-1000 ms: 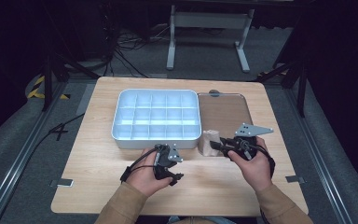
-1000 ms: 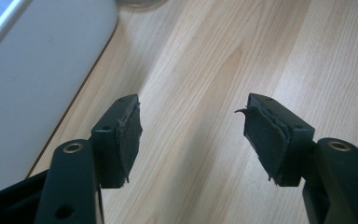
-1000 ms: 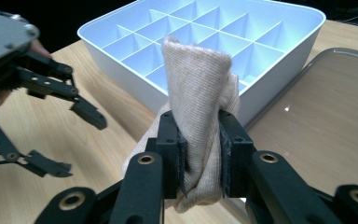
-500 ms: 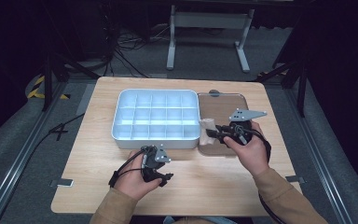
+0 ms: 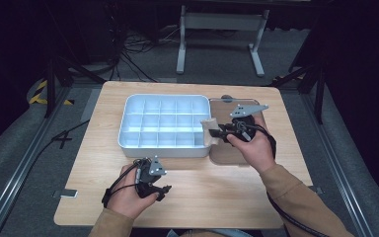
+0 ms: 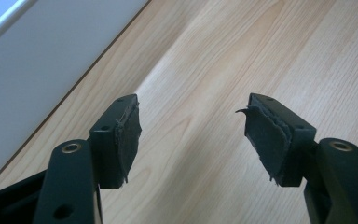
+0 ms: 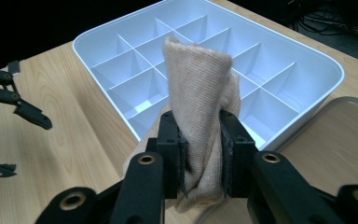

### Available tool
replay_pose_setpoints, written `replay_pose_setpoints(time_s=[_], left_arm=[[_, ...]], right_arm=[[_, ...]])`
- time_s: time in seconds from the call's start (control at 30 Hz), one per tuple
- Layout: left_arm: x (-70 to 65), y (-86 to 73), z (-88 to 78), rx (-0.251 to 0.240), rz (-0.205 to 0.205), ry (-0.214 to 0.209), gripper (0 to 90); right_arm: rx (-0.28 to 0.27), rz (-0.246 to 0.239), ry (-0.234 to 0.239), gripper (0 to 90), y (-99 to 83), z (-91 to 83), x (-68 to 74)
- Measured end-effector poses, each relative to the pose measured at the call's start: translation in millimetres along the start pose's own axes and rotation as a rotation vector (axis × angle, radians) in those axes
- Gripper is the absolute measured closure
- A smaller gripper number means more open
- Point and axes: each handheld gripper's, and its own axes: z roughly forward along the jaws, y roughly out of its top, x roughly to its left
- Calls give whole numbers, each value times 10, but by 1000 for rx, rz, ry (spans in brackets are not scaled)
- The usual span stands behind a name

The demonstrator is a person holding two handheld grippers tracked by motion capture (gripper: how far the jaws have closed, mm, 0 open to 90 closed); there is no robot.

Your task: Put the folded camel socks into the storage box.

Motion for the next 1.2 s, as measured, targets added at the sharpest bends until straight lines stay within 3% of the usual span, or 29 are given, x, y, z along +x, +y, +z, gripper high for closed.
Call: replay_pose_setpoints(time_s=[0.37, 0.4, 0.47, 0.53, 0.87, 1.2], left_arm=[[49, -70, -91, -5, -25, 21, 362], [50, -71, -90, -10, -27, 18, 362], [54, -69, -97, -11, -28, 24, 362], [55, -68, -97, -14, -32, 21, 363], [70, -46, -92, -8, -23, 15, 365], [82, -65, -125, -12, -25, 22, 366]], right_arm=[[70, -48, -3, 732, 202, 137, -67], [88, -46, 10, 730, 217, 151, -81], [102, -29, 84, 729, 246, 189, -131], [122, -54, 115, 729, 276, 214, -173], [173, -194, 168, 724, 443, 266, -274], [313, -331, 170, 720, 625, 355, -313]])
